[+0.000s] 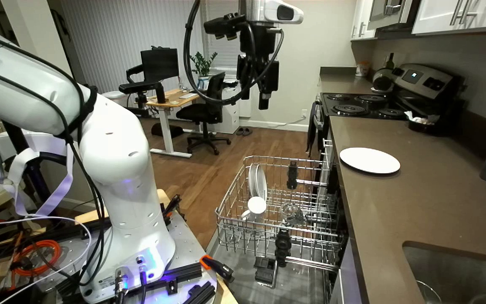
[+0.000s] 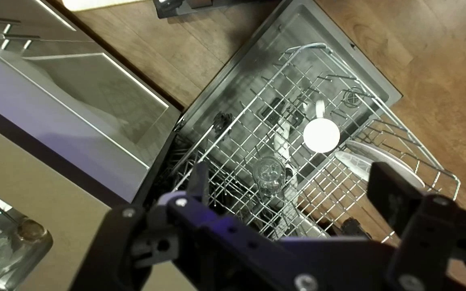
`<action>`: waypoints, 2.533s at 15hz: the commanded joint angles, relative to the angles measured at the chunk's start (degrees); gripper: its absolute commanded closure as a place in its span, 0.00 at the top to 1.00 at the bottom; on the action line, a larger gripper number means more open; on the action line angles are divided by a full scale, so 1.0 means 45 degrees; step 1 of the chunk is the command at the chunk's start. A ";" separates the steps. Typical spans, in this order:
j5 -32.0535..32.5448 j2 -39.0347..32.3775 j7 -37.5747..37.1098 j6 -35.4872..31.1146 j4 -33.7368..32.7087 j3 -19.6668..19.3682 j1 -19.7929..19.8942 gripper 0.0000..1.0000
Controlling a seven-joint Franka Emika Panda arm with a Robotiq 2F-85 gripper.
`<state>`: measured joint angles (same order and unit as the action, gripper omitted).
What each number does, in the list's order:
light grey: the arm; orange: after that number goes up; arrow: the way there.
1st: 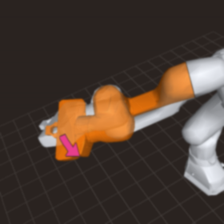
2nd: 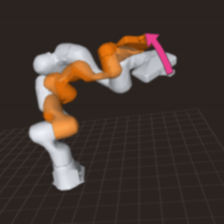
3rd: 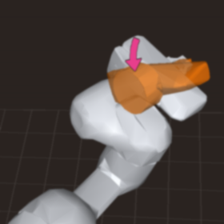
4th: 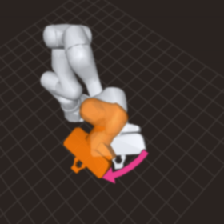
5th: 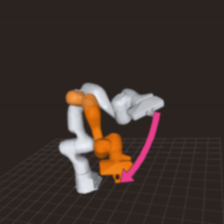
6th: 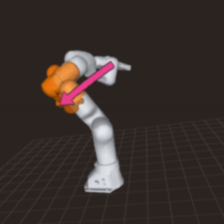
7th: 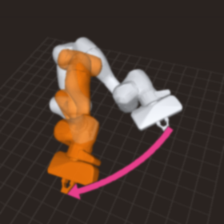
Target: Remove the white plate from the counter and place it on the left side of the dishwasher
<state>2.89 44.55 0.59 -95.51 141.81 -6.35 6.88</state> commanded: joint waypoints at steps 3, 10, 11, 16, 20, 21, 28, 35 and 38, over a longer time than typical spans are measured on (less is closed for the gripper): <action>0.0200 -0.1948 -0.0204 -0.1886 -0.0410 0.0424 -0.0221 1.00; 0.0847 -0.4746 -0.0237 -0.5070 -0.1398 0.1139 -0.0393 1.00; 0.1167 -0.5277 -0.0322 -0.5513 -0.1678 0.1302 -0.0379 1.00; 0.2992 -0.7897 -0.0752 -0.7064 -0.3267 0.1736 -0.0336 1.00; 0.4755 -1.0012 -0.1746 -0.7890 -0.4727 0.1689 -0.0474 1.00; 0.5180 -1.0500 -0.1996 -0.7962 -0.5111 0.1616 -0.0555 1.00; 0.6581 -1.3827 -0.2822 -0.8451 -0.7602 0.0839 -0.1381 1.00; 0.9230 -1.5807 -0.4404 -0.9739 -0.8838 -0.0322 -0.2553 1.00; 1.0254 -1.6017 -0.5196 -1.0070 -0.8739 -0.0633 -0.2876 1.00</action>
<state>44.29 -26.35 -18.81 -138.96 103.01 -7.27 -4.32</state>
